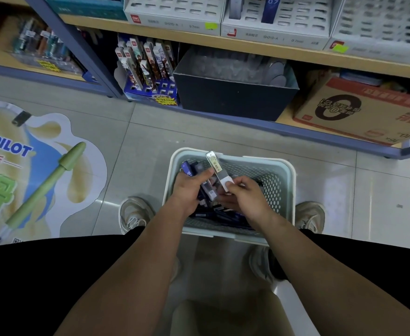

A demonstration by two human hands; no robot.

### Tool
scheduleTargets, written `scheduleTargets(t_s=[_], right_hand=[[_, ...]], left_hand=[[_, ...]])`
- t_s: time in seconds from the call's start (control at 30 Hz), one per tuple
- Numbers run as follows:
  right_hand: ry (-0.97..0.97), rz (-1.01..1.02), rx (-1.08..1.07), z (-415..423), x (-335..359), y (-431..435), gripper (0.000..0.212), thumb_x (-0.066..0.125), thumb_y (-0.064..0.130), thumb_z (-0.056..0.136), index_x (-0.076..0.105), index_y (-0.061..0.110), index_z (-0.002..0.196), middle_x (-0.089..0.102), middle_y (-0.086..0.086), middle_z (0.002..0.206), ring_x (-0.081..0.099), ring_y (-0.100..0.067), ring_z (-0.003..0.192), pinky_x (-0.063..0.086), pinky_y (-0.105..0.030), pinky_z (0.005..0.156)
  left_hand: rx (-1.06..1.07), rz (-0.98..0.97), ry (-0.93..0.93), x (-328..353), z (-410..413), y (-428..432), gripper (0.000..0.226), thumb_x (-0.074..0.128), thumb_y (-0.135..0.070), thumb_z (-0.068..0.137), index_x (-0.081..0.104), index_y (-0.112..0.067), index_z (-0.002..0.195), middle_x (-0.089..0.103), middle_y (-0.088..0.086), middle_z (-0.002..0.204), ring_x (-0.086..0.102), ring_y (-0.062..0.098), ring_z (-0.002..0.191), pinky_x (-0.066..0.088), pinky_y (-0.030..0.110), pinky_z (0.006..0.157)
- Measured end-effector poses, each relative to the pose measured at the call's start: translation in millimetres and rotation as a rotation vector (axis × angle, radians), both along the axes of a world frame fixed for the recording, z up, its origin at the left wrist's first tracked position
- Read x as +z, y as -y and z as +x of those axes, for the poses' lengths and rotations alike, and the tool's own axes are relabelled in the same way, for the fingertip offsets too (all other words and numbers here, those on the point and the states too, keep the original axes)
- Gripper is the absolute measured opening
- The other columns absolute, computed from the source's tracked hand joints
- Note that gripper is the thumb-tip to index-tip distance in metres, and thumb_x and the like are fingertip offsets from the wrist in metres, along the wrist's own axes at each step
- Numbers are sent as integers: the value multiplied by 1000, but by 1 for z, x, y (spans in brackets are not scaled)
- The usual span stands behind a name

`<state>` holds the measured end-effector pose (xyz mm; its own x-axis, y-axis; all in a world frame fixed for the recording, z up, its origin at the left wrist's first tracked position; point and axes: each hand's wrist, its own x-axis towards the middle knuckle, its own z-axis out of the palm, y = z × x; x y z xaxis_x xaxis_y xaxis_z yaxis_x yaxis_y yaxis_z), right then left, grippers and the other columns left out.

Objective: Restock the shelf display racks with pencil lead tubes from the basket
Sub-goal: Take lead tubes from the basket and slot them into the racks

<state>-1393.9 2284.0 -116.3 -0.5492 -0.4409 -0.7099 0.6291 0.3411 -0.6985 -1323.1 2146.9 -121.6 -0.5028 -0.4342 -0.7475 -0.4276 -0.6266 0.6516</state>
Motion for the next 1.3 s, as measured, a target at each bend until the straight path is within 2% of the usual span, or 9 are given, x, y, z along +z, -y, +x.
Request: scheduleTargets(t_s=[0.13,0.37,0.53,0.67,0.77,0.83,0.93,1.17,1.3], right_hand=[[-114,-15,-72,-9,9,-3,5,62,2,95,58,4,94,72,-21,95,75,-30,79,61,-34,67],[-229,-72,-139,-37,42,-9,13,64,1,94,67,3,106,70,-15,92,73,-25,78,61,-36,78],[-373,-69,39,-54,81,-14,16,70,-3,83,74,12,88,75,-8,85,73,-24,87,57,-40,84],[-527,-29,163,-64,115,-19,13,83,13,74,76,24,77,75,4,89,70,-20,91,54,-43,92],[-592,-35,199,-69,138,-28,12,84,12,77,75,20,76,76,0,90,70,-27,88,56,-46,90],[-631,-63,198,-71,152,-34,17,82,3,77,72,11,88,75,-5,94,71,-17,85,58,-37,86],[-632,-96,160,-76,174,-43,35,82,-3,74,68,11,102,73,-11,100,69,-6,82,55,-18,77],[-559,-230,-26,-97,230,-57,21,73,-4,84,72,15,92,70,-6,90,67,-18,81,61,-35,76],[-659,-201,-95,-131,270,-70,19,70,-2,87,72,16,94,73,-7,97,71,-23,87,61,-37,81]], left_hand=[[-27,-89,37,0,1,2,12,73,-11,89,64,-14,82,68,-4,59,64,13,52,49,24,44],[-41,-138,-40,22,-1,11,15,79,-15,84,70,-13,96,72,2,81,70,21,73,55,34,68],[-68,-198,-111,56,-7,16,21,82,-21,79,62,-18,83,67,5,79,66,27,78,55,49,84],[-134,-264,-123,83,-12,12,27,82,-17,81,57,-13,91,62,4,76,63,25,75,53,43,77],[-207,-352,-110,104,-14,6,34,86,-24,74,62,-13,95,71,0,79,69,24,80,55,42,86],[-250,-414,-112,117,-16,2,46,86,-33,67,66,-14,104,75,7,93,71,28,92,56,43,92],[-324,-489,-141,139,-19,-5,38,86,-24,76,66,-16,108,75,7,101,71,24,94,56,40,92],[-447,-574,-219,200,-35,-7,35,82,-19,82,62,-12,110,70,9,98,66,20,88,52,29,81],[-461,-590,-247,240,-56,-1,38,86,-28,73,66,-16,103,73,7,91,71,26,88,57,47,89]])
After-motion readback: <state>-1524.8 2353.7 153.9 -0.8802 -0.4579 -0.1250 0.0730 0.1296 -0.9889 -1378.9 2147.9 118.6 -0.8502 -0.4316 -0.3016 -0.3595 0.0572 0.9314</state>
